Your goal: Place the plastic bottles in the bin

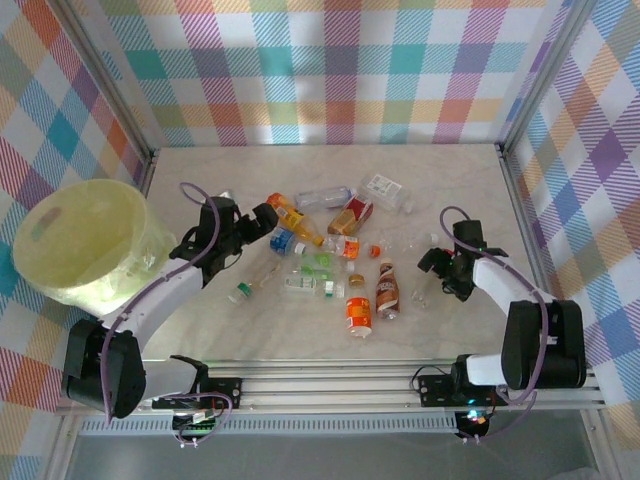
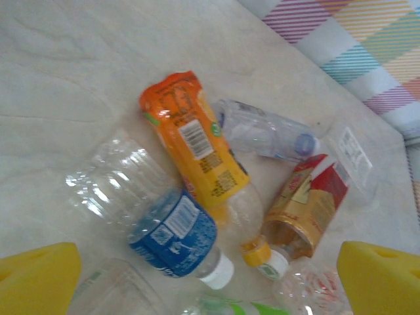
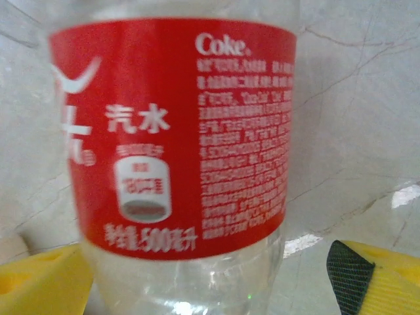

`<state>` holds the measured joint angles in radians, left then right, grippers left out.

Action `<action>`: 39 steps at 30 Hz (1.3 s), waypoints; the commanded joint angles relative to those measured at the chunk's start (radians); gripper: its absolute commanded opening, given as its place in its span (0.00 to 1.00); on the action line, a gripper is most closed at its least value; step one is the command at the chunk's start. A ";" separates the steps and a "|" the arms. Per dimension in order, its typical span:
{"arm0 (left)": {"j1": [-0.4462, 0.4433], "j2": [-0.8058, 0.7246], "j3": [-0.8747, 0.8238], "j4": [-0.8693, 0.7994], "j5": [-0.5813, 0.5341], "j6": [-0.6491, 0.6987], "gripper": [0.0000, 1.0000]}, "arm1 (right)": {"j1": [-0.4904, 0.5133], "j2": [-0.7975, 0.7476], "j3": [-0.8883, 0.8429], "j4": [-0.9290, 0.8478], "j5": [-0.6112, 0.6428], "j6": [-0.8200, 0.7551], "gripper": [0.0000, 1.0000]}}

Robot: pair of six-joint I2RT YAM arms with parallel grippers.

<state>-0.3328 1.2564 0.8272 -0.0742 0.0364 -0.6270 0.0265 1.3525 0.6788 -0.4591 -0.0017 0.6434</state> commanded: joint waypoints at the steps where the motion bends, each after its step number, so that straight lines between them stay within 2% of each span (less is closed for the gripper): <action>1: -0.031 0.024 0.041 0.052 0.026 -0.010 1.00 | 0.012 0.018 -0.026 0.056 -0.013 0.014 0.91; 5: -0.071 0.042 0.066 0.061 0.002 -0.003 1.00 | 0.030 0.037 -0.042 0.074 0.002 0.020 0.88; 13: -0.101 0.043 0.074 0.107 -0.014 -0.018 1.00 | 0.033 0.001 -0.063 0.095 0.013 -0.027 0.70; 17: -0.111 0.038 0.066 0.144 -0.016 -0.006 1.00 | 0.035 -0.038 -0.051 0.086 -0.001 -0.070 0.59; 25: -0.133 0.051 0.077 0.147 -0.026 -0.016 1.00 | 0.069 -0.191 0.025 0.060 0.022 -0.132 0.50; 27: -0.138 0.054 0.075 0.167 -0.014 -0.041 1.00 | 0.077 -0.226 0.048 0.083 -0.021 -0.178 0.49; 31: -0.150 0.096 0.116 0.212 0.102 -0.074 1.00 | 0.084 -0.277 0.089 0.155 -0.162 -0.272 0.44; 33: -0.174 0.127 0.162 0.212 0.159 -0.066 1.00 | 0.095 -0.287 0.103 0.207 -0.245 -0.304 0.43; 37: -0.238 0.185 0.236 0.236 0.187 -0.056 1.00 | 0.134 -0.280 0.117 0.312 -0.386 -0.358 0.42; 39: -0.252 0.227 0.277 0.273 0.256 -0.072 1.00 | 0.160 -0.264 0.123 0.358 -0.446 -0.373 0.42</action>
<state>-0.5594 1.4479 1.0435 0.1200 0.1890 -0.6849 0.1593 1.0767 0.7681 -0.2173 -0.2947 0.3408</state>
